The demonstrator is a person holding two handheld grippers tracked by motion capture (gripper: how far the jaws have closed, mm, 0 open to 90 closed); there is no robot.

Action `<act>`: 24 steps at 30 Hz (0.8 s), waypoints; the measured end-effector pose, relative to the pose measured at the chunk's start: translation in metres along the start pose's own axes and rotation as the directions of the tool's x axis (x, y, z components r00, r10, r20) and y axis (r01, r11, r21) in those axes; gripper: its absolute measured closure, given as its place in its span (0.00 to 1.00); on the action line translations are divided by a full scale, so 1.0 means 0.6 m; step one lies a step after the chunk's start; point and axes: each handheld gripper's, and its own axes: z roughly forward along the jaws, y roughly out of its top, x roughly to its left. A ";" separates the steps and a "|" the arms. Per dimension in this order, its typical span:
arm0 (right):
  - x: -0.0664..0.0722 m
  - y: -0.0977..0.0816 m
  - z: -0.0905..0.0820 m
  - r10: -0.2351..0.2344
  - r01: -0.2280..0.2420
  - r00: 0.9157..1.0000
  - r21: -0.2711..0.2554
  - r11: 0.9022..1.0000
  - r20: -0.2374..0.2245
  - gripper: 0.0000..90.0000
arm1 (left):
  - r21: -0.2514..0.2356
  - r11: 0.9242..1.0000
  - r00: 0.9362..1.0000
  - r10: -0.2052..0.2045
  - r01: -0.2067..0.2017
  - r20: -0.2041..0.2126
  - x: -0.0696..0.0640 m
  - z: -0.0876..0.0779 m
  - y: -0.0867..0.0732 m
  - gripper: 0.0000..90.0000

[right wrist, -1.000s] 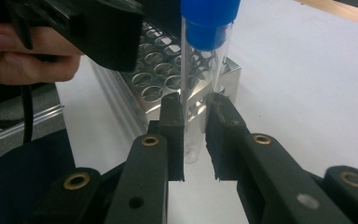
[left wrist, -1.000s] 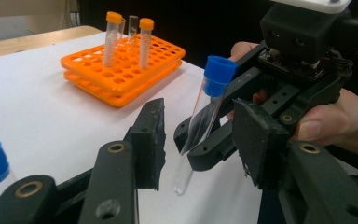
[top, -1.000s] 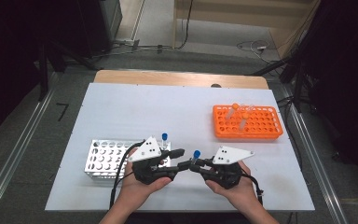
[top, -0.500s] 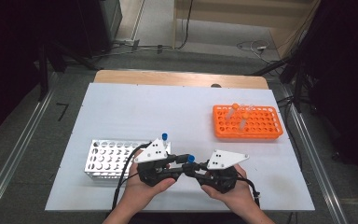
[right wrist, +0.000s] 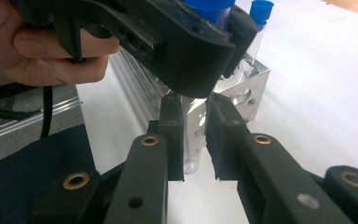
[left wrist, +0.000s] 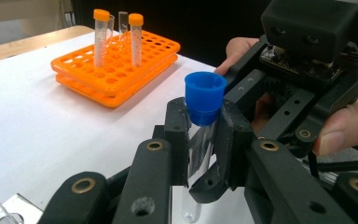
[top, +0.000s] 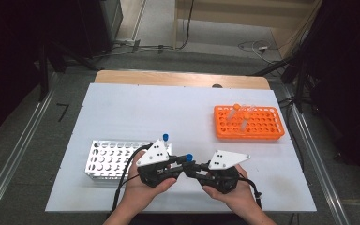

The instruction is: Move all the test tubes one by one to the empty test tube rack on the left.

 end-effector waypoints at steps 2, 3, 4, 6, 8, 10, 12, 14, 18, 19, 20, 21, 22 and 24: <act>-0.001 0.000 0.000 0.003 -0.003 1.000 -0.003 1.000 -0.002 0.82 | -0.004 1.000 1.000 -0.001 0.001 -0.004 0.001 -0.001 0.000 0.85; -0.002 -0.001 0.000 0.004 -0.004 1.000 -0.004 1.000 -0.002 0.79 | -0.009 1.000 1.000 -0.001 0.001 -0.006 0.001 -0.001 0.000 0.86; -0.002 -0.001 0.000 0.004 -0.004 1.000 -0.004 1.000 0.000 0.75 | -0.009 1.000 1.000 0.000 0.000 -0.008 0.002 -0.003 0.001 0.86; -0.004 -0.003 0.000 0.008 -0.008 1.000 -0.008 1.000 -0.003 0.67 | -0.017 1.000 1.000 -0.004 0.003 -0.021 0.005 -0.007 0.003 0.86; -0.009 -0.004 -0.001 0.024 -0.025 1.000 -0.023 0.999 -0.007 0.56 | -0.025 1.000 0.999 -0.007 0.006 -0.033 0.009 -0.012 0.004 0.86; -0.015 -0.005 -0.004 0.036 -0.037 0.999 -0.035 0.999 -0.015 0.48 | -0.030 0.999 0.999 -0.012 0.010 -0.048 0.015 -0.018 0.006 0.86; -0.020 -0.006 -0.006 0.043 -0.043 0.999 -0.043 0.998 -0.014 0.40 | -0.037 0.999 0.998 -0.018 0.015 -0.061 0.020 -0.024 0.007 0.86; -0.026 -0.008 -0.009 0.049 -0.049 0.999 -0.050 0.998 -0.008 0.32 | -0.046 0.999 0.997 -0.021 0.018 -0.075 0.026 -0.029 0.008 0.86; -0.039 -0.012 -0.015 0.063 -0.063 0.998 -0.055 0.997 0.012 0.17 | -0.064 0.998 0.994 -0.029 0.023 -0.107 0.039 -0.041 0.012 0.86; -0.043 -0.013 -0.016 0.068 -0.067 0.998 -0.058 0.996 0.017 0.13 | -0.070 0.997 0.993 -0.033 0.026 -0.114 0.042 -0.044 0.013 0.86; -0.046 -0.014 -0.018 0.075 -0.073 0.997 -0.060 0.995 0.017 0.08 | -0.076 0.997 0.992 -0.037 0.028 -0.122 0.046 -0.048 0.014 0.86; -0.050 -0.016 -0.020 0.080 -0.079 0.997 -0.060 0.995 0.017 0.05 | -0.081 0.996 0.991 -0.037 0.027 -0.128 0.049 -0.051 0.015 0.86; -0.054 -0.018 -0.021 0.084 -0.083 0.996 -0.059 0.995 0.012 0.00 | -0.086 0.996 0.990 -0.039 0.027 -0.136 0.052 -0.055 0.016 0.86; -0.063 -0.023 -0.026 0.094 -0.093 0.996 -0.062 0.994 0.006 0.00 | -0.096 0.995 0.987 -0.045 0.030 -0.152 0.058 -0.062 0.018 0.86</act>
